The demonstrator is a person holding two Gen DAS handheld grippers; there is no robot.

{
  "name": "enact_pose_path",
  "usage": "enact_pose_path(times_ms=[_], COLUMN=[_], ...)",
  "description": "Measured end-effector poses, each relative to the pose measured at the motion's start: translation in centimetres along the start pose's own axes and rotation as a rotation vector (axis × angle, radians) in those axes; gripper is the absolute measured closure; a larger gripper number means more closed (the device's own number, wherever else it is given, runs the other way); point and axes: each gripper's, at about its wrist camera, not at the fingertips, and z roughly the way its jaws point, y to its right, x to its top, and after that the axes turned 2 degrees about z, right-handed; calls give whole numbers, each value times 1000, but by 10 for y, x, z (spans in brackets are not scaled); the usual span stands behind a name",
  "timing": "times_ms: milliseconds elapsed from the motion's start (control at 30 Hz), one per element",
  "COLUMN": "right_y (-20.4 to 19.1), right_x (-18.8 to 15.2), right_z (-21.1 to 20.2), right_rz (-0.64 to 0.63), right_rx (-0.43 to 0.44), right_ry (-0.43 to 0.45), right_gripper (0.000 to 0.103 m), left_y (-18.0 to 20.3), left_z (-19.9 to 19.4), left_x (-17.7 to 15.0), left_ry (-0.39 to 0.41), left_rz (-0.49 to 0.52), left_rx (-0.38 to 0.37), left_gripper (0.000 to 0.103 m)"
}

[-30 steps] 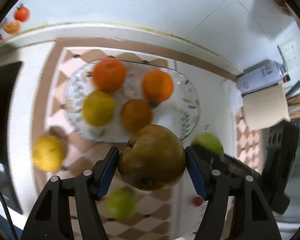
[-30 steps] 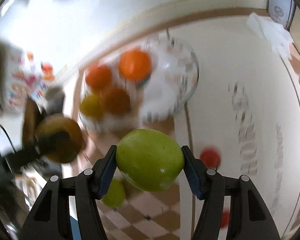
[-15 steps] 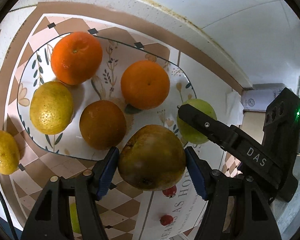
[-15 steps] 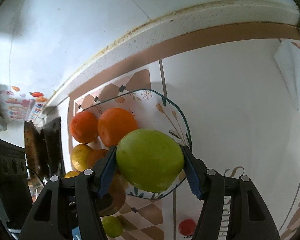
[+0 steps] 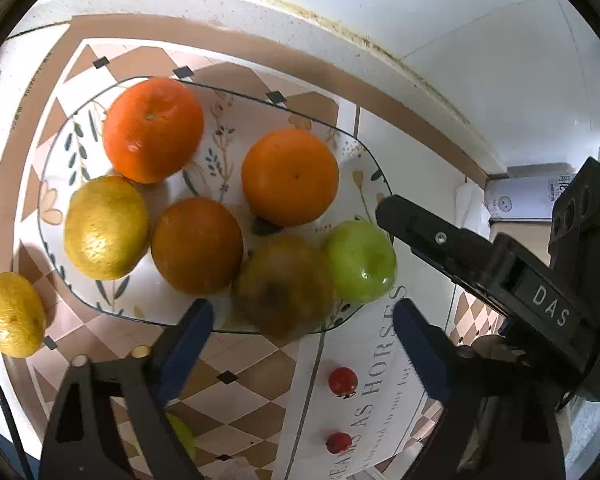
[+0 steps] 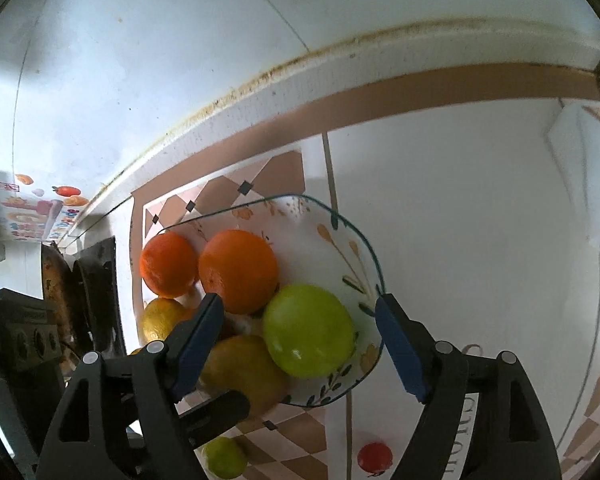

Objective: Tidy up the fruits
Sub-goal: 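Carry the apple and pear onto the plate and open both grippers, then lift both grippers up away from the plate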

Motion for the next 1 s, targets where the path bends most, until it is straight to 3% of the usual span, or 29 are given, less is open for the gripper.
enact_pose_path(times_ms=[100, 167, 367, 467, 667, 1000], right_y=[-3, -4, -14, -23, -45, -72], right_x=[-3, -7, -34, -52, -90, -139], right_z=[-5, -10, -24, -31, -48, -95], right_rz=[-17, -31, -90, -121, -168, -189], right_rx=[-30, -61, -204, -259, -315, -358], right_ry=[17, 33, 102, 118, 164, 286], right_gripper=[13, 12, 10, 10, 10, 10], left_y=[-6, -11, -26, -35, -38, -21], left_z=[-9, -18, -50, -61, -86, -133], left_x=[-1, -4, -17, -25, -41, -80], left_ry=[20, 48, 173, 200, 250, 336], left_rz=[6, 18, 101, 130, 165, 214], left_rx=[19, 68, 319, 406, 456, 467], left_gripper=[9, 9, 9, 9, 9, 9])
